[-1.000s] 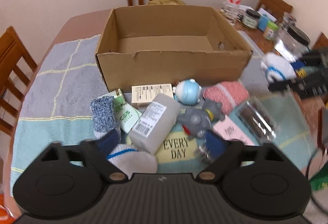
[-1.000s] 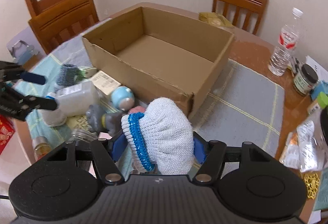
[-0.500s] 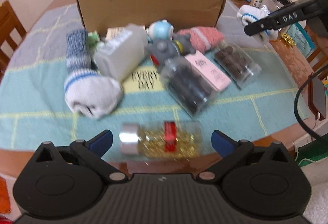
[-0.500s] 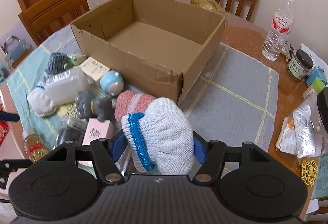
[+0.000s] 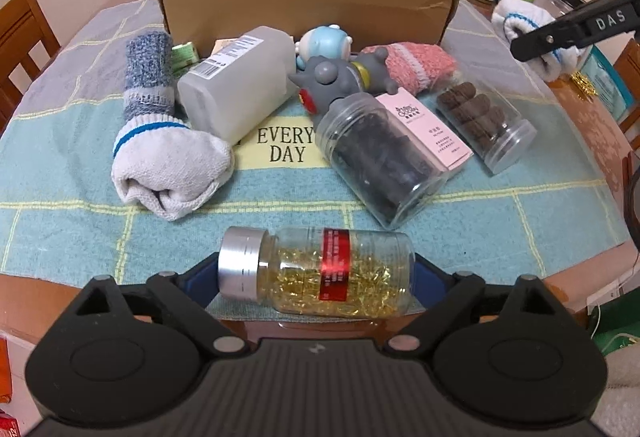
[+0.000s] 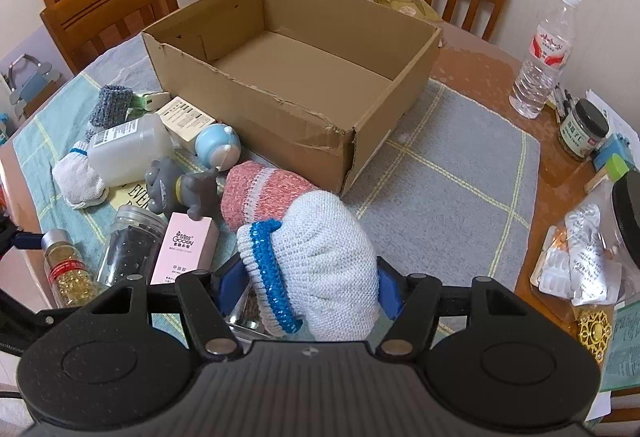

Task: Organize objects
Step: 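Carry the capsule jar and white sock into the cardboard box and release both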

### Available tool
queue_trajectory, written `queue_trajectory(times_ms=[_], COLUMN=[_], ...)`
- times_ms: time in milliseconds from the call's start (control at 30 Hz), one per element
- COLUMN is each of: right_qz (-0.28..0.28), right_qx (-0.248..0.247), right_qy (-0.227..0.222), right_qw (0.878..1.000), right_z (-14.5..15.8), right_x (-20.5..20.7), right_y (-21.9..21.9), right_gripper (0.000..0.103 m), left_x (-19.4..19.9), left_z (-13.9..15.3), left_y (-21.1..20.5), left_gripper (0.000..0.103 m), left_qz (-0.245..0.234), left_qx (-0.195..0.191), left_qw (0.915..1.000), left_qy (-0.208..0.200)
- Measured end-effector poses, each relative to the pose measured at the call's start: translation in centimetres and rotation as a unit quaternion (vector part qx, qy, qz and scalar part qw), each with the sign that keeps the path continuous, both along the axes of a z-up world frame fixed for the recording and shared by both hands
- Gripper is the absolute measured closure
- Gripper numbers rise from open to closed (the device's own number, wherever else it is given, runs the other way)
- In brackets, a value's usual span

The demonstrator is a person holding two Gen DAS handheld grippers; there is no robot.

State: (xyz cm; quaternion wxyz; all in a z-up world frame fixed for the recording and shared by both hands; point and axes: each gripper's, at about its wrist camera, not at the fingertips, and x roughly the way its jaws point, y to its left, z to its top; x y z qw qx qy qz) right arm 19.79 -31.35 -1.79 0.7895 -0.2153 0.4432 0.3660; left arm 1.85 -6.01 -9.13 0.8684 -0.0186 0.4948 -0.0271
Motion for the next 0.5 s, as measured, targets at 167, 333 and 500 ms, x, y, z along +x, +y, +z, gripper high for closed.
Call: queue_trajectory(times_ms=[167, 333, 500], right_qz=[0.005, 0.012, 0.021], right_qx=[0.002, 0.006, 0.018], right_qy=[-0.003, -0.004, -0.006], right_qw=[1.000, 1.000, 1.000], right_z=[0.4, 0.9, 2.1], right_x=[0.1, 0.3, 0.5], right_y=[0.1, 0.6, 1.6], right_gripper=[0.033, 0.033, 0.033], left_x=[0.5, 1.3, 3.6], left_z=[1.2, 3.9, 7.7], left_y=[0.4, 1.3, 2.7], left_gripper=[0.009, 0.009, 0.009], left_qz=[-0.003, -0.020, -0.027], left_qx=[-0.003, -0.013, -0.011], left_qw=[1.0000, 0.9997, 0.9995], left_qy=[0.004, -0.001, -0.011])
